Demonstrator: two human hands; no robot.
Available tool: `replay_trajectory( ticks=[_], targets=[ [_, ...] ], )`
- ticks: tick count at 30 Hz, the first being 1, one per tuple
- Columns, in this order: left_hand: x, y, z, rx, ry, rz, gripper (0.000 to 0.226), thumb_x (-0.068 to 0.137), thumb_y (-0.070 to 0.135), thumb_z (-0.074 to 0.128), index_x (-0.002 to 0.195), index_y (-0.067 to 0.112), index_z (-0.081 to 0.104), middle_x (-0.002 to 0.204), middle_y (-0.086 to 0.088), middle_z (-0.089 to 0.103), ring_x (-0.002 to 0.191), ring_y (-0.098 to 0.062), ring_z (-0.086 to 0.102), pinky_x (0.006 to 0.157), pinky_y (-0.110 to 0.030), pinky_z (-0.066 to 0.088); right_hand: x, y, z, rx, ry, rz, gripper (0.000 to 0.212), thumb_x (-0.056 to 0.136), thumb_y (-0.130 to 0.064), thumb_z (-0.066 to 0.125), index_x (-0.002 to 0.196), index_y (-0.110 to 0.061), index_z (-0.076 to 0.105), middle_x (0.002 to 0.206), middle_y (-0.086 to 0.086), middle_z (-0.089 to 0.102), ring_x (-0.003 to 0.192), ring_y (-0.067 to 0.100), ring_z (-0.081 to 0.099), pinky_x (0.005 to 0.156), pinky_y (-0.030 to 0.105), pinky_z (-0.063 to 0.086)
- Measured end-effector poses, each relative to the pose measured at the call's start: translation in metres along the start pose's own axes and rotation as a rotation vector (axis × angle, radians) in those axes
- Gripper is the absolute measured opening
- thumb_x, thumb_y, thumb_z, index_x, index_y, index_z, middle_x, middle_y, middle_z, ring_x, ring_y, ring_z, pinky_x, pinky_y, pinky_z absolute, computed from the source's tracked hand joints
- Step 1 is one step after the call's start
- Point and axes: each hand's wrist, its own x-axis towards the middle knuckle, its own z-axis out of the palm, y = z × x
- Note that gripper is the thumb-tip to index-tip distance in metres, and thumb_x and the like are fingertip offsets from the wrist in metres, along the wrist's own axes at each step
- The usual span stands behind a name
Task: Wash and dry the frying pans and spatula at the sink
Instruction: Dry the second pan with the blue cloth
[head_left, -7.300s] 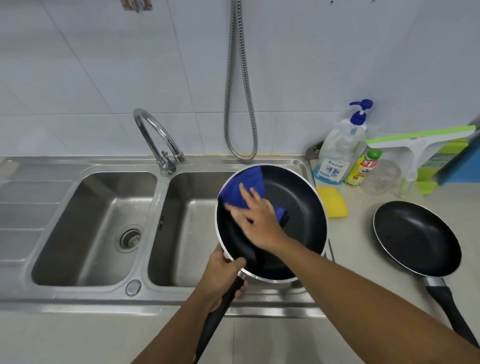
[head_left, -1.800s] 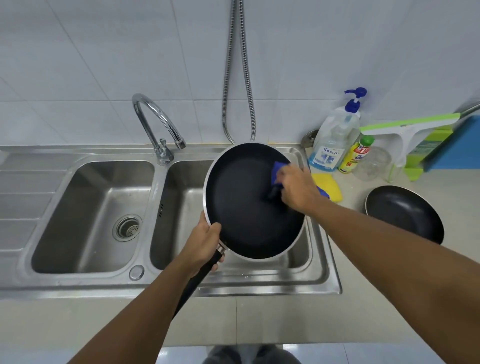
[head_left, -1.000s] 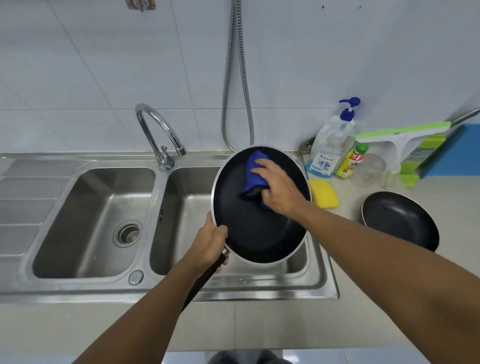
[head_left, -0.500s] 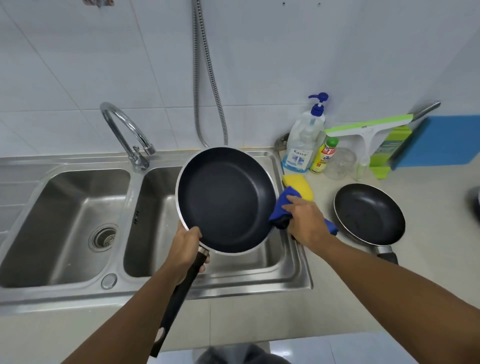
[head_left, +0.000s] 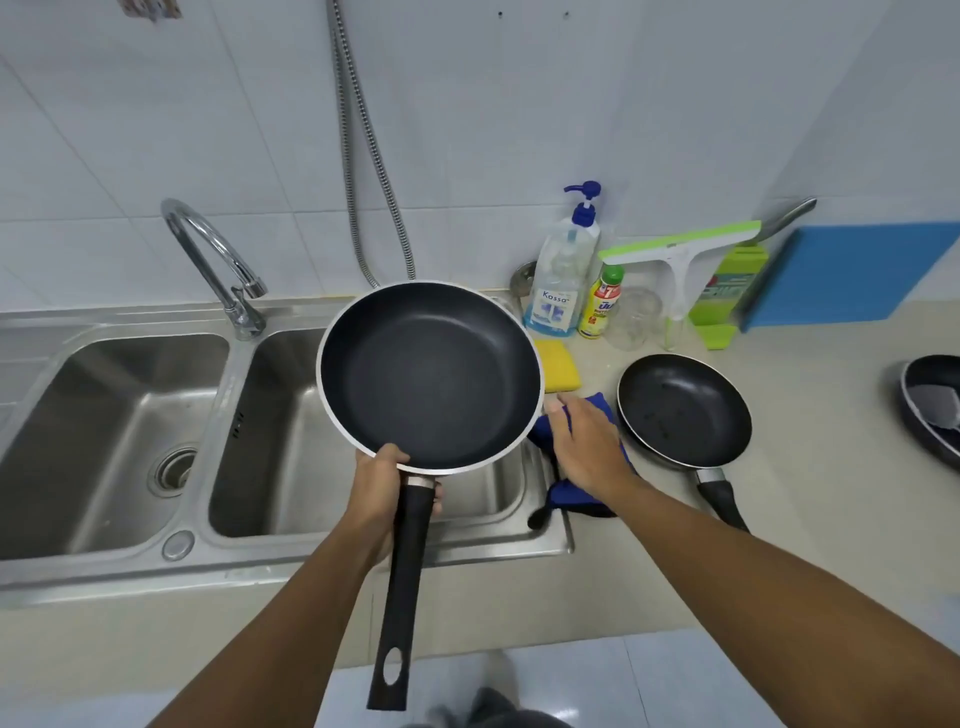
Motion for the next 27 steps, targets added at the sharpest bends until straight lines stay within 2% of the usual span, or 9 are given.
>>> replay_trajectory(
  ticks=[1, 3, 6, 9, 12, 15, 17, 20, 27],
  targets=[
    [-0.005, 0.001, 0.006, -0.025, -0.02, 0.006, 0.05, 0.084, 0.008, 0.041, 0.131, -0.008, 0.046, 0.074, -0.026, 0.061, 0.058, -0.034, 0.059, 0.057, -0.042, 0.053, -0.009, -0.009, 0.0, 0.187, 0.052, 0.028, 0.053, 0.101, -0.057, 0.024, 0.125, -0.025, 0.059, 0.126, -0.003, 0.063, 0.124, 0.022, 0.054, 0.104, 0.043, 0.04],
    [-0.016, 0.002, 0.019, -0.076, -0.067, 0.016, 0.042, 0.088, 0.005, 0.037, 0.126, -0.008, 0.048, 0.081, -0.029, 0.062, 0.061, -0.035, 0.061, 0.066, -0.047, 0.057, -0.023, -0.028, -0.001, 0.489, -0.022, 0.166, 0.051, 0.102, -0.059, 0.032, 0.133, -0.027, 0.056, 0.125, -0.009, 0.062, 0.121, 0.016, 0.054, 0.104, 0.04, 0.042],
    [-0.036, 0.004, 0.037, -0.119, -0.161, -0.012, 0.033, 0.094, 0.004, 0.033, 0.115, -0.008, 0.056, 0.083, -0.029, 0.062, 0.061, -0.035, 0.061, 0.072, -0.047, 0.056, -0.028, -0.033, 0.001, 0.794, -0.099, 0.334, 0.066, 0.092, -0.068, 0.041, 0.142, -0.025, 0.047, 0.133, -0.006, 0.062, 0.121, 0.018, 0.06, 0.108, 0.046, 0.047],
    [-0.052, -0.003, 0.054, -0.074, -0.266, -0.053, 0.036, 0.099, 0.007, 0.034, 0.121, -0.013, 0.054, 0.089, -0.029, 0.061, 0.065, -0.033, 0.064, 0.064, -0.044, 0.059, -0.031, -0.034, -0.005, 1.027, 0.135, 0.46, 0.063, 0.093, -0.059, 0.039, 0.145, -0.023, 0.043, 0.136, -0.002, 0.06, 0.121, 0.022, 0.06, 0.108, 0.047, 0.048],
    [-0.062, -0.014, 0.071, -0.035, -0.378, -0.069, 0.036, 0.108, 0.026, 0.042, 0.138, 0.007, 0.044, 0.107, -0.029, 0.069, 0.082, -0.037, 0.073, 0.074, -0.056, 0.06, -0.04, -0.024, -0.029, 0.952, 0.438, 0.463, 0.037, 0.108, -0.034, 0.033, 0.126, -0.011, 0.056, 0.12, 0.006, 0.064, 0.104, 0.024, 0.059, 0.094, 0.038, 0.049],
    [-0.072, -0.027, 0.088, 0.069, -0.478, -0.062, 0.036, 0.104, 0.041, 0.055, 0.134, 0.024, 0.044, 0.124, -0.022, 0.067, 0.097, -0.04, 0.074, 0.074, -0.06, 0.06, -0.049, 0.0, -0.059, 0.824, 0.555, 0.456, 0.036, 0.109, -0.027, 0.032, 0.124, -0.006, 0.058, 0.122, 0.015, 0.064, 0.105, 0.032, 0.058, 0.098, 0.041, 0.048],
    [-0.082, -0.038, 0.102, 0.138, -0.553, -0.078, 0.04, 0.101, 0.031, 0.063, 0.133, 0.013, 0.048, 0.12, -0.019, 0.064, 0.096, -0.04, 0.072, 0.074, -0.055, 0.06, -0.051, 0.018, -0.079, 0.731, 0.594, 0.465, 0.038, 0.109, -0.027, 0.031, 0.128, -0.005, 0.057, 0.127, 0.017, 0.063, 0.114, 0.037, 0.059, 0.099, 0.042, 0.047],
    [-0.096, -0.053, 0.132, 0.279, -0.577, -0.083, 0.029, 0.103, 0.011, 0.059, 0.126, -0.004, 0.054, 0.102, -0.026, 0.068, 0.088, -0.038, 0.073, 0.073, -0.045, 0.063, -0.056, 0.052, -0.109, 0.668, 0.638, 0.502, 0.041, 0.11, -0.026, 0.029, 0.132, -0.004, 0.056, 0.13, 0.018, 0.062, 0.118, 0.038, 0.058, 0.099, 0.041, 0.046],
    [-0.122, -0.092, 0.248, 0.428, -0.623, -0.104, 0.027, 0.102, 0.007, 0.059, 0.125, -0.004, 0.053, 0.1, -0.028, 0.07, 0.083, -0.037, 0.074, 0.07, -0.044, 0.065, -0.072, 0.16, -0.181, 0.777, 0.656, 0.587, 0.039, 0.11, -0.03, 0.03, 0.131, -0.011, 0.056, 0.127, 0.011, 0.062, 0.106, 0.03, 0.059, 0.101, 0.051, 0.053]
  ],
)
